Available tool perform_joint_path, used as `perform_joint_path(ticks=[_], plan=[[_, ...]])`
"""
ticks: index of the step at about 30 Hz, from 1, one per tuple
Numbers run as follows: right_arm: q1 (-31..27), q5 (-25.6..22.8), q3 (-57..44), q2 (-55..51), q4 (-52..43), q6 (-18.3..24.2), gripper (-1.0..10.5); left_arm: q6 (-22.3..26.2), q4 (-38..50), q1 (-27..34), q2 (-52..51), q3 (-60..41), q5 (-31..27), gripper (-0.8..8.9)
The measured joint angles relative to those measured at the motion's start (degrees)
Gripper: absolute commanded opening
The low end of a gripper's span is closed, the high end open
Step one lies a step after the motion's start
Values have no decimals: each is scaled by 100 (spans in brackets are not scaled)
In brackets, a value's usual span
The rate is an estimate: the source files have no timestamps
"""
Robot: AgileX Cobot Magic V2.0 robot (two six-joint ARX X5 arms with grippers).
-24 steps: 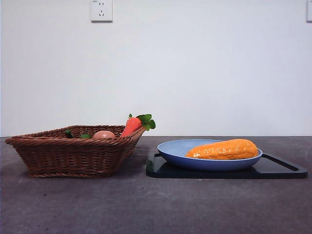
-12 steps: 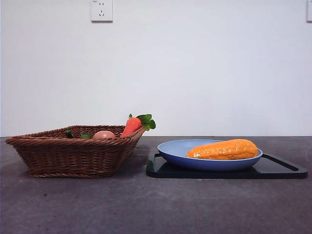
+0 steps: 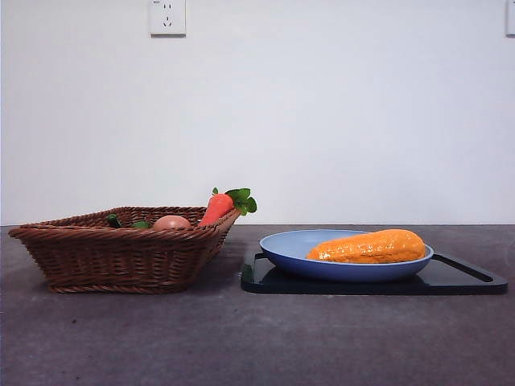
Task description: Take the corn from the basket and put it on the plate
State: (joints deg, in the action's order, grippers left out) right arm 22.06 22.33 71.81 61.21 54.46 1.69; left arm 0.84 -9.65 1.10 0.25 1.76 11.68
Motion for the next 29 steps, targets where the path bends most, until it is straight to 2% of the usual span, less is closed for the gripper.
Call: perform_joint_path(ticks=[22, 24, 29], plan=[[0, 0, 0, 0, -568, 2, 2, -17, 0, 0, 0, 0, -2, 3], [-87, -9, -2, -31, -669, 15, 2, -17, 0, 0, 0, 0, 0, 4], [-660, -114, -13, -439, -1126, 415, 2, -17, 2, 0, 0, 0, 0, 4]])
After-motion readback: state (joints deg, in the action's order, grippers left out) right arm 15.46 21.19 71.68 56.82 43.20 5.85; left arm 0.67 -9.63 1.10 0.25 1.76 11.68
